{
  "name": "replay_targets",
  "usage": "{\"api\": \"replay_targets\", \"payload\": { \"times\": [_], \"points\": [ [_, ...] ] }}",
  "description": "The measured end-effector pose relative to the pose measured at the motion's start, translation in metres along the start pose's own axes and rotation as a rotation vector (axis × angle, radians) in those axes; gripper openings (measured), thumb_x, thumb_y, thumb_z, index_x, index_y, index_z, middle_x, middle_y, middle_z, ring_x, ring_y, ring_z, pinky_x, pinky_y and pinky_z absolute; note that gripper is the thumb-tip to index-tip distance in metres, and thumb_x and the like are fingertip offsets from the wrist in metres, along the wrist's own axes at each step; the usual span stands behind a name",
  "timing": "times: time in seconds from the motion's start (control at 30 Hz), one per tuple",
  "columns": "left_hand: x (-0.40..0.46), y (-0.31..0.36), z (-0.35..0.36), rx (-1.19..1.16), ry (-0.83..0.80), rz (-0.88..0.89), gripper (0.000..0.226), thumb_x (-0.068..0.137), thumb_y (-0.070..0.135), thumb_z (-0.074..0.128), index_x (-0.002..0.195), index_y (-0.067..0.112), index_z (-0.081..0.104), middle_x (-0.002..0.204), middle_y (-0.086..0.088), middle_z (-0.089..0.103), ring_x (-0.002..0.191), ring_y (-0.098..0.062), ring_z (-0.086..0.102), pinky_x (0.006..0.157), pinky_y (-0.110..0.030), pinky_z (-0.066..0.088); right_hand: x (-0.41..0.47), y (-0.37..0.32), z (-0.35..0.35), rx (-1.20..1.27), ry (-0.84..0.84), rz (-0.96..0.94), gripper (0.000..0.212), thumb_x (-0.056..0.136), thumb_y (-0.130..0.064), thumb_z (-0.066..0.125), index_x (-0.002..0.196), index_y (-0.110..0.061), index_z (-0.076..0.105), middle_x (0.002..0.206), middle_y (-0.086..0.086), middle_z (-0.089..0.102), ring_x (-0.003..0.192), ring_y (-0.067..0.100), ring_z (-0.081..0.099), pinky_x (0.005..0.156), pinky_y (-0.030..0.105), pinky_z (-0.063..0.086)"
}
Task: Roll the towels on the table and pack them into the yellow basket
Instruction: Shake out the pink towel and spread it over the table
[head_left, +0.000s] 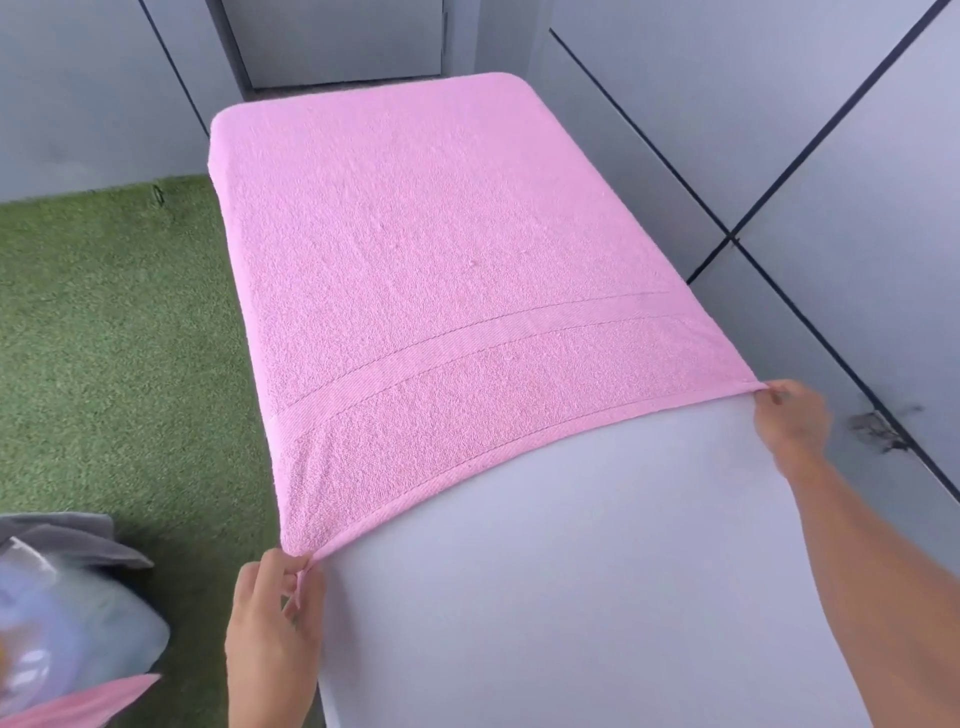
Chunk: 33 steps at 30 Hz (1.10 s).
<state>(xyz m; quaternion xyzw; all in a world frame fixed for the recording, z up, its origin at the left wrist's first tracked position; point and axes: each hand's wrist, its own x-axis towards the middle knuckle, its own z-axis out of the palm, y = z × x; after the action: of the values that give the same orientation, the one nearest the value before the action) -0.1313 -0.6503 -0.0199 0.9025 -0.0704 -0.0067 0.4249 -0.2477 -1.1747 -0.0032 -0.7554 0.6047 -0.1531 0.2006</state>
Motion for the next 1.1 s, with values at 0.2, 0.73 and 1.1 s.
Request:
{"api": "replay_targets", "payload": {
  "times": [0.2,0.73,1.1],
  "points": [
    [-0.055,-0.001,-0.002,0.007,0.047,0.003,0.027,0.080,-0.005,0.068,0.083,0.020,0.058,0.078,-0.006,0.050,0.076,0.005,0.051,0.068,0.004,0.035,-0.015,0.046,-0.015,0.011,0.021,-0.023,0.027,0.092,-0.021,0.050,0.109,-0.007,0.067,0.107,0.020,0.067,0.101,0.038,0.061,0.083,0.039,0.046],
    [-0.282,-0.017,-0.016,0.079,0.063,-0.052,0.029,0.084,0.004,0.067,0.084,0.030,0.054,0.083,0.009,0.045,0.074,-0.011,0.051,0.067,-0.029,0.043,-0.100,0.196,-0.101,0.054,-0.081,-0.120,0.025,0.094,-0.014,0.045,0.109,-0.004,0.062,0.107,0.024,0.065,0.097,0.041,0.059,0.074,0.040,0.042],
    [-0.315,0.059,-0.011,0.620,0.000,0.029,0.042,0.076,0.004,0.071,0.114,0.021,0.063,0.117,-0.011,0.052,0.105,-0.037,0.049,0.082,-0.051,0.047,-0.144,0.214,-0.144,-0.248,-0.328,-0.475,0.058,0.092,-0.013,0.056,0.146,-0.018,0.035,0.151,0.019,0.028,0.140,0.034,0.025,0.110,0.047,0.031]
  ]
}}
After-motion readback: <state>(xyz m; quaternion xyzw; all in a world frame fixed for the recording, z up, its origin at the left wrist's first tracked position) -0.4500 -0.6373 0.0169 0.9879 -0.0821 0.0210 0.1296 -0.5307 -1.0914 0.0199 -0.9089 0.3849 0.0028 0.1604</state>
